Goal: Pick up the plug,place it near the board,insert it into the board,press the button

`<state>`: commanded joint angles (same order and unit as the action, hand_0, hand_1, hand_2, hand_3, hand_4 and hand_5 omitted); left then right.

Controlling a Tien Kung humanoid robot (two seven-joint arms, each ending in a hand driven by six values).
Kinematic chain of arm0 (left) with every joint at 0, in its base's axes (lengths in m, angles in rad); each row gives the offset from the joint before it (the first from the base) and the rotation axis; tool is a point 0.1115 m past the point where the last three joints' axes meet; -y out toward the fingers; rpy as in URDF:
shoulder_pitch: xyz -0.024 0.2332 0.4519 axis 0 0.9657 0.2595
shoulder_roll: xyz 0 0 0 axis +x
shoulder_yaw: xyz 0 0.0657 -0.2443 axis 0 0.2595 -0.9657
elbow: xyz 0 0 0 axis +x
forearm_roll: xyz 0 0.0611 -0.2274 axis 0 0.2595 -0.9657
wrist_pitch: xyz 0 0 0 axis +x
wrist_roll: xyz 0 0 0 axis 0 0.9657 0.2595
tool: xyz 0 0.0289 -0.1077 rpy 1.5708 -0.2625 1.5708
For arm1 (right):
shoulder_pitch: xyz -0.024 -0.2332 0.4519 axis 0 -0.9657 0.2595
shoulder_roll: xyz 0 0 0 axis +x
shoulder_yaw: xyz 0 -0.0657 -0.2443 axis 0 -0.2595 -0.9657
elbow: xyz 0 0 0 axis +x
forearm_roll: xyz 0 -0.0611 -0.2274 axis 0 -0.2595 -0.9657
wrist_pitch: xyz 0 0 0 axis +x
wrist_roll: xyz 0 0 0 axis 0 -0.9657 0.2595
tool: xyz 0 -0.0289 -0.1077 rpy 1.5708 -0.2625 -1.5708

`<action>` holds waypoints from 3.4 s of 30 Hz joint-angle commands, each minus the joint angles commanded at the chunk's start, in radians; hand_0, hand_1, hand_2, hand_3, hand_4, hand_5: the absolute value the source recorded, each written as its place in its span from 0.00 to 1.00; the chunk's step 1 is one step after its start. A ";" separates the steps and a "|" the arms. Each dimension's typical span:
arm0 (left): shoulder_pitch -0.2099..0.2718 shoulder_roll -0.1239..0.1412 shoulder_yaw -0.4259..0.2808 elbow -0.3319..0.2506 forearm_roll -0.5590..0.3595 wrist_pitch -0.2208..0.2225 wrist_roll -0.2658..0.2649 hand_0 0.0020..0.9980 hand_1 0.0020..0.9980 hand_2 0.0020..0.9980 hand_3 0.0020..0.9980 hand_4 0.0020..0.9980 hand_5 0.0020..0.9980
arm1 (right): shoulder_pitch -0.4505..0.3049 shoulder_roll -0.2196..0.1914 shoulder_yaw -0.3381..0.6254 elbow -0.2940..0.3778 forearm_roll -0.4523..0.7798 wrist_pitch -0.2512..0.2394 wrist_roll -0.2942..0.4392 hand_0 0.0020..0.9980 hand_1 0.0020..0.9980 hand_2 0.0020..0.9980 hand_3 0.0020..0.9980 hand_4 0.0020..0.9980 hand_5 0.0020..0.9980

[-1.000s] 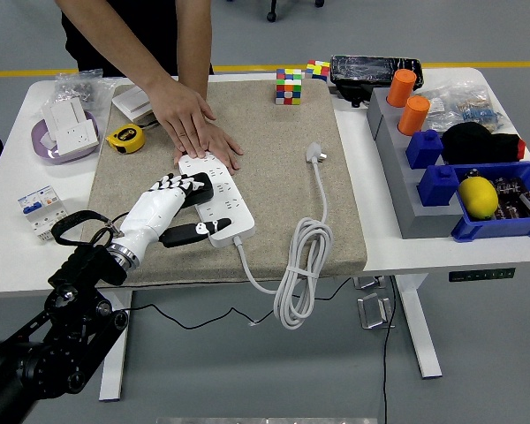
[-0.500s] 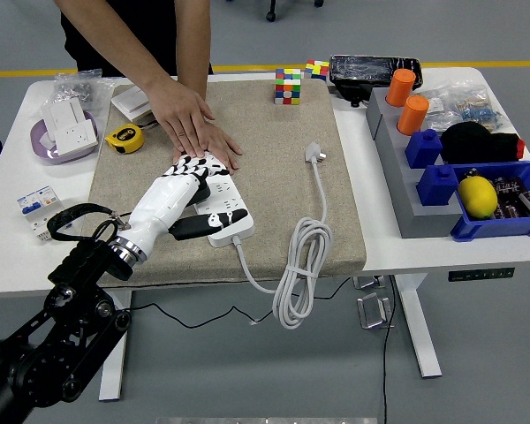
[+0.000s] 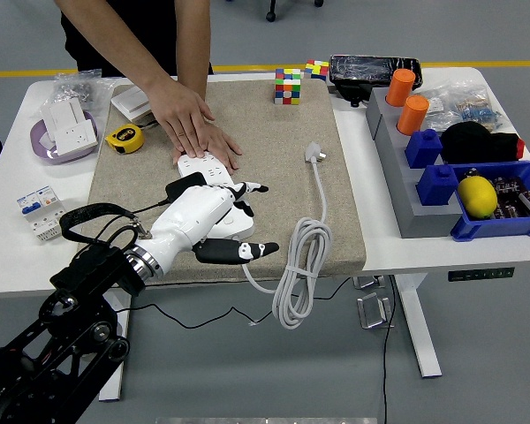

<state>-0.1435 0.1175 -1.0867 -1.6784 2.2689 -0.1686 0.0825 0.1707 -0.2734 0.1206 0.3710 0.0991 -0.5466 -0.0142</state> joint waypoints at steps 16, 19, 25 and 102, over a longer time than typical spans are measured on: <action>-0.074 -0.011 0.013 0.176 0.000 -0.147 0.006 0.16 0.04 0.14 0.84 0.53 0.01 | 0.001 0.000 -0.003 0.001 0.001 0.001 -0.001 0.82 0.78 0.75 0.75 1.00 1.00; -0.095 -0.016 0.004 0.241 0.000 -0.130 -0.019 0.16 0.04 0.14 0.81 0.54 0.00 | 0.002 0.000 -0.006 0.001 0.003 0.001 -0.001 0.82 0.78 0.75 0.76 1.00 1.00; -0.110 -0.019 -0.015 0.329 0.000 -0.094 -0.053 0.16 0.04 0.14 0.79 0.54 0.00 | 0.000 0.000 -0.008 0.001 0.002 0.001 -0.001 0.82 0.78 0.75 0.76 1.00 1.00; -0.122 -0.039 -0.092 0.430 0.000 -0.030 -0.090 0.17 0.03 0.14 0.73 0.56 0.00 | -0.002 0.000 -0.012 0.002 0.002 0.004 -0.010 0.82 0.78 0.75 0.75 1.00 1.00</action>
<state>-0.2655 0.0789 -1.1785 -1.2485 2.2689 -0.1982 -0.0079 0.1687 -0.2734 0.1082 0.3731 0.1007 -0.5429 -0.0241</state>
